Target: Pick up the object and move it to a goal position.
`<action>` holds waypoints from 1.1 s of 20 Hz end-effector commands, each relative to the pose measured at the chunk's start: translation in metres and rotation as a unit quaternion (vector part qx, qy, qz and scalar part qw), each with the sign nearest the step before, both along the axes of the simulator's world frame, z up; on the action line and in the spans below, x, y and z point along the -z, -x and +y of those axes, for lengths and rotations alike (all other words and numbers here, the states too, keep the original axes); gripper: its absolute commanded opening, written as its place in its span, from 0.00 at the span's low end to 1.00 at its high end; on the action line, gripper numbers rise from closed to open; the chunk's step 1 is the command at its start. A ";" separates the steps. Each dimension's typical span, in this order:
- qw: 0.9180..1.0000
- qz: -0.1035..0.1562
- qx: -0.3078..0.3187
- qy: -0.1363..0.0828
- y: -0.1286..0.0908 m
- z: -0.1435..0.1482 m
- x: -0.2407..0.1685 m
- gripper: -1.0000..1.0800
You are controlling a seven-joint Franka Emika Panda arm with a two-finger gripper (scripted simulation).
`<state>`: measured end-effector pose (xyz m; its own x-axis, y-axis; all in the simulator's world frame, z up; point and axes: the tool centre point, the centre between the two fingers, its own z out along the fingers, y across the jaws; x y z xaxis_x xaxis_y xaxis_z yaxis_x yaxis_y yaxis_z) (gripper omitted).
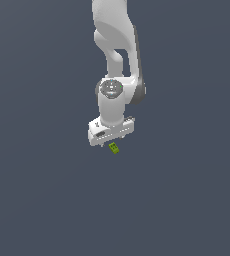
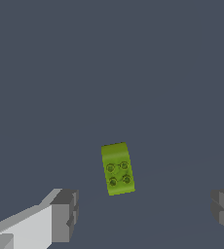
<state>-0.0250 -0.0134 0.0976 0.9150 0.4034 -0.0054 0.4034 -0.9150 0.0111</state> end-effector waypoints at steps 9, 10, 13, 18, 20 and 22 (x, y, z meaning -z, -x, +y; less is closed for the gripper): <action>0.997 0.000 -0.082 -0.005 0.013 0.006 0.032 0.96; 0.996 0.000 -0.085 -0.006 0.013 0.006 0.033 0.96; 0.996 0.000 -0.091 -0.006 0.014 0.006 0.035 0.96; 0.996 0.001 -0.089 -0.006 0.014 0.006 0.038 0.96; 0.996 0.001 -0.089 -0.006 0.015 0.006 0.043 0.96; 0.996 0.001 -0.090 -0.006 0.015 0.006 0.051 0.96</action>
<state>-0.0393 -0.0074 0.0526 0.8285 0.5600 0.0002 0.5600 -0.8285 0.0006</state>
